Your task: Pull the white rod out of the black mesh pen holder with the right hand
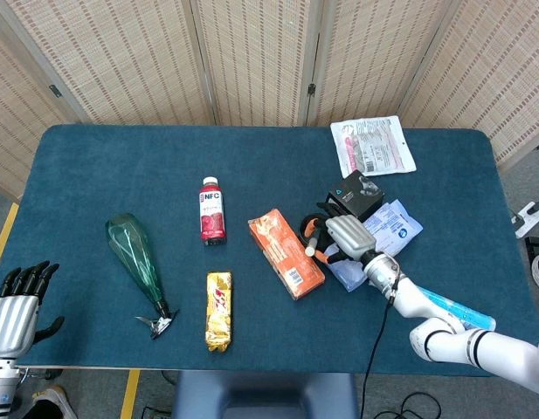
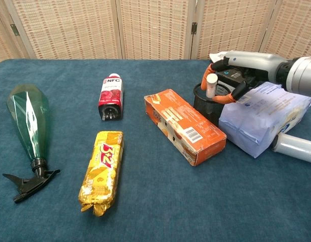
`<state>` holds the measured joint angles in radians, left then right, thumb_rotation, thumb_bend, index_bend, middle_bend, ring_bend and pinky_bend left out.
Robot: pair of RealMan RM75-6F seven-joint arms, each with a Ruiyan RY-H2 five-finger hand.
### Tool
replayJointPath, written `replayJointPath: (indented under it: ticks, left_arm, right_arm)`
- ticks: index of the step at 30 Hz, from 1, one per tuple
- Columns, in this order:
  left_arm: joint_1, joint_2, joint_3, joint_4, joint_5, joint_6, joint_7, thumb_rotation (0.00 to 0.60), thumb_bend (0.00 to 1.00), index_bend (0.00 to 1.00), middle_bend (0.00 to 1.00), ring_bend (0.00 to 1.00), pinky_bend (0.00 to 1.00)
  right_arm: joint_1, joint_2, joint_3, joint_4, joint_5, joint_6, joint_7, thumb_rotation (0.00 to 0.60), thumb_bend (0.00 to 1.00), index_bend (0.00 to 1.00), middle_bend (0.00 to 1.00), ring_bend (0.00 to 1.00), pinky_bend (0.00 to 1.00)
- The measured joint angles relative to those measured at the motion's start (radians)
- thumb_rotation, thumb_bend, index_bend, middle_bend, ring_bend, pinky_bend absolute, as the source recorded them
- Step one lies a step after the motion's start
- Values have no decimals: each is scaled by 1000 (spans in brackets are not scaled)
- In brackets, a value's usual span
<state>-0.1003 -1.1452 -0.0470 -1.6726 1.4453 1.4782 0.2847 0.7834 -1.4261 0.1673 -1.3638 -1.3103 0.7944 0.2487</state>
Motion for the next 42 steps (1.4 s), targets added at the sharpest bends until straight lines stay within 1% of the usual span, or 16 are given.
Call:
replayJointPath:
  ticks: [14, 19, 34, 36, 39, 42]
  left_arm:
    - [3, 0, 0, 5, -2, 2, -7, 600, 247, 165, 152, 162, 136]
    - [4, -1, 0, 9, -5, 1, -10, 600, 246, 165, 152, 162, 136]
    - [-2, -5, -1, 10, -11, -12, -5, 600, 246, 165, 152, 161, 136]
    - [-3, -5, -1, 9, -14, -14, -3, 600, 246, 166, 151, 161, 136]
    - [-5, -5, -2, 6, -16, -16, 1, 600, 247, 165, 151, 161, 136]
    - [-7, -5, -3, 3, -16, -18, 5, 600, 247, 165, 151, 161, 136]
  right_arm:
    - [13, -22, 12, 21, 22, -16, -21, 600, 298, 463, 294, 42, 48]
    - [14, -26, 16, 25, 28, -12, -29, 600, 325, 495, 315, 55, 55]
    - [8, -25, 10, 31, 35, 10, -106, 600, 325, 495, 315, 65, 60]
    - [7, -23, 7, 31, 35, 10, -117, 600, 326, 480, 312, 66, 60]
    - [7, -18, 4, 31, 35, 9, -132, 600, 325, 417, 308, 66, 61]
    - [4, -14, 4, 31, 36, 13, -135, 600, 325, 398, 308, 65, 61]
